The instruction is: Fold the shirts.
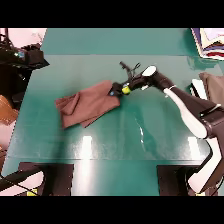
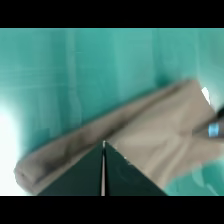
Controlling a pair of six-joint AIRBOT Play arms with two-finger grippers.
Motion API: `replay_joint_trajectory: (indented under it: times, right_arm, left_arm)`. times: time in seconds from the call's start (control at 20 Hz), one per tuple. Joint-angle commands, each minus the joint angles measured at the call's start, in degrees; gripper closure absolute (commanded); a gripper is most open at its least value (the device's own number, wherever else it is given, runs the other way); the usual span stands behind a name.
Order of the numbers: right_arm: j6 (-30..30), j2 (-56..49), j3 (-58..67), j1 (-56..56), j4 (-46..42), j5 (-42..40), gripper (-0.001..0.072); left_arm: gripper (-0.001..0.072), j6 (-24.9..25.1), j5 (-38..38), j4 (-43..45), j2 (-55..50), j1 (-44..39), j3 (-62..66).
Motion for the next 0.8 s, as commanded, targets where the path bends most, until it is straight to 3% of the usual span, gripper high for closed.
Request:
replay_joint_trajectory:
  times: [0.0, 0.25, 0.5, 0.75]
  right_arm:
    - [4.3, 5.4, 2.4, -7.3, -6.0, -0.4, 0.069]
    - [7.6, 16.9, 2.4, -28.4, -20.0, 3.7, 0.069]
    - [6.7, 21.0, 2.4, -50.5, -20.2, 3.7, 0.069]
    - [5.6, 19.7, 2.5, -61.5, -19.1, 0.5, 0.0691]
  left_arm:
    - [0.0684, 0.6, 0.2, -0.3, 0.0, -7.1, 0.0]
    - [0.0683, 0.3, 2.7, -0.4, 0.0, -18.1, 0.0]
    - [0.0683, 0.3, 9.0, -0.4, 0.0, -24.5, 0.0]
    - [0.0683, -2.1, 11.8, -0.8, 0.0, -25.8, 0.0]
